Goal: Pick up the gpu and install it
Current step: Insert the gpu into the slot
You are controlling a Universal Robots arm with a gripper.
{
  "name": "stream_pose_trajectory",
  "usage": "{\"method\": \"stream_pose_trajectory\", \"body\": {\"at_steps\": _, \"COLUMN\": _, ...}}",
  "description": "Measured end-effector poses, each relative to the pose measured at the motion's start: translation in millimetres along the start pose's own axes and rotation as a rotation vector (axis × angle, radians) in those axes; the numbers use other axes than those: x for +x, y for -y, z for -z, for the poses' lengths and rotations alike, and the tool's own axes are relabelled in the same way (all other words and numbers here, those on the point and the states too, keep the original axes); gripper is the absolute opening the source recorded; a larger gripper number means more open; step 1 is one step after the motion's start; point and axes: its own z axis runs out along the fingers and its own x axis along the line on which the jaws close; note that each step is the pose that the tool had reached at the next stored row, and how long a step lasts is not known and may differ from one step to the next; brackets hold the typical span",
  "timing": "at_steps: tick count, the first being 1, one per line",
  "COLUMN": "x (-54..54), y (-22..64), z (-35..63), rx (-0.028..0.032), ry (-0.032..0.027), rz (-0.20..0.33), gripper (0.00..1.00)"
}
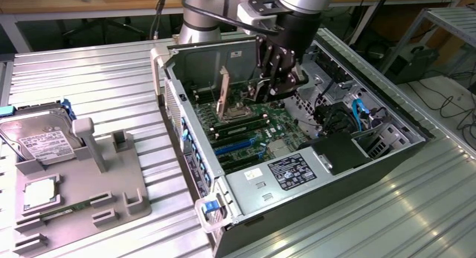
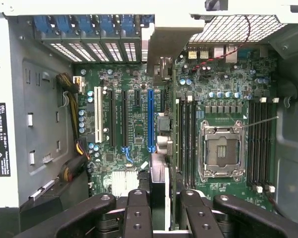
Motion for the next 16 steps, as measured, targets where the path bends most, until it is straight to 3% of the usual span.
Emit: {"method": "stream_pose_trajectory", "body": {"at_steps": 16, "x": 0.1, "y": 0.1, "z": -6.3, "rx": -0.0002, "ry": 0.0, "rz": 0.0, "gripper": 0.28}}
